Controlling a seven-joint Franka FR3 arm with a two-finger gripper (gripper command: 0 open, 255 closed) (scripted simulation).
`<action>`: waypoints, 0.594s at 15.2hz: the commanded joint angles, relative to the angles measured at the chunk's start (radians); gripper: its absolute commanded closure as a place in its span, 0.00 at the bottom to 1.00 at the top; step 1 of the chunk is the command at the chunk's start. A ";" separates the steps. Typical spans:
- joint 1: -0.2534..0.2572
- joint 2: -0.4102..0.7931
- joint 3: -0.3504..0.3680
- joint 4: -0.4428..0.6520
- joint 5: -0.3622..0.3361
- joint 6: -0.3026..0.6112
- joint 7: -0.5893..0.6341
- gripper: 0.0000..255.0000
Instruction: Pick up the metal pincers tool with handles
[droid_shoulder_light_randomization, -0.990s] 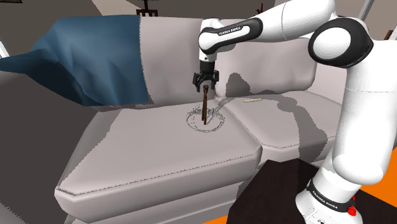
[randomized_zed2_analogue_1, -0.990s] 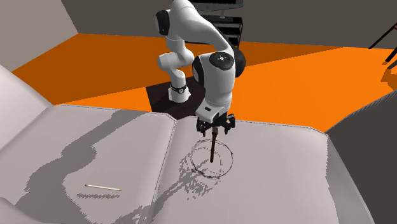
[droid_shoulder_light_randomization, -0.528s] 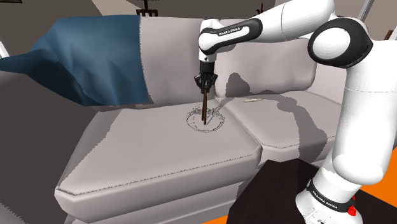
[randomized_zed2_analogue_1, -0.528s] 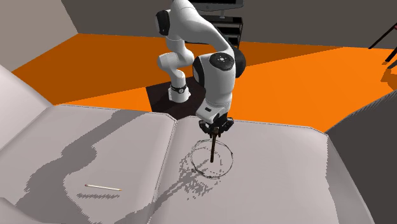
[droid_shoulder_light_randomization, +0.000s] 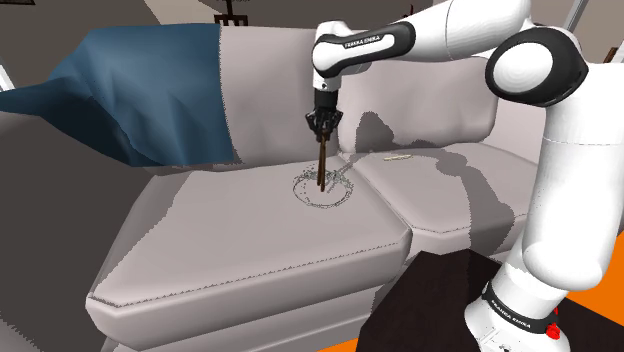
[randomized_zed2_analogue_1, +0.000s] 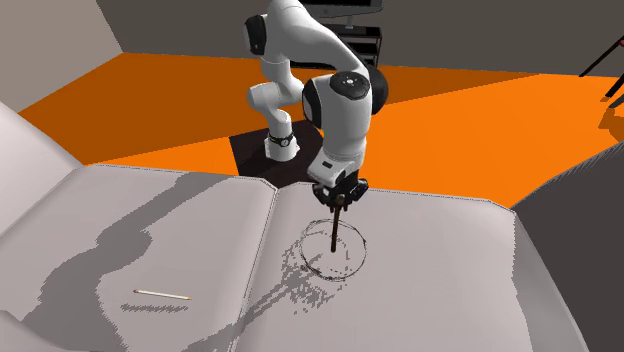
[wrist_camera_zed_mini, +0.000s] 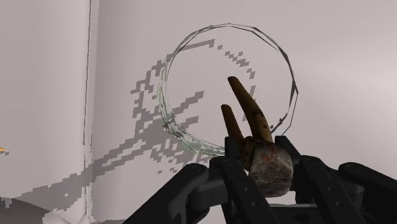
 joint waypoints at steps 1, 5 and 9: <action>0.000 -0.003 0.000 0.024 0.000 -0.027 0.000 1.00; -0.001 -0.002 0.000 0.079 0.000 -0.081 0.001 1.00; -0.001 0.003 0.000 0.140 -0.001 -0.137 0.002 1.00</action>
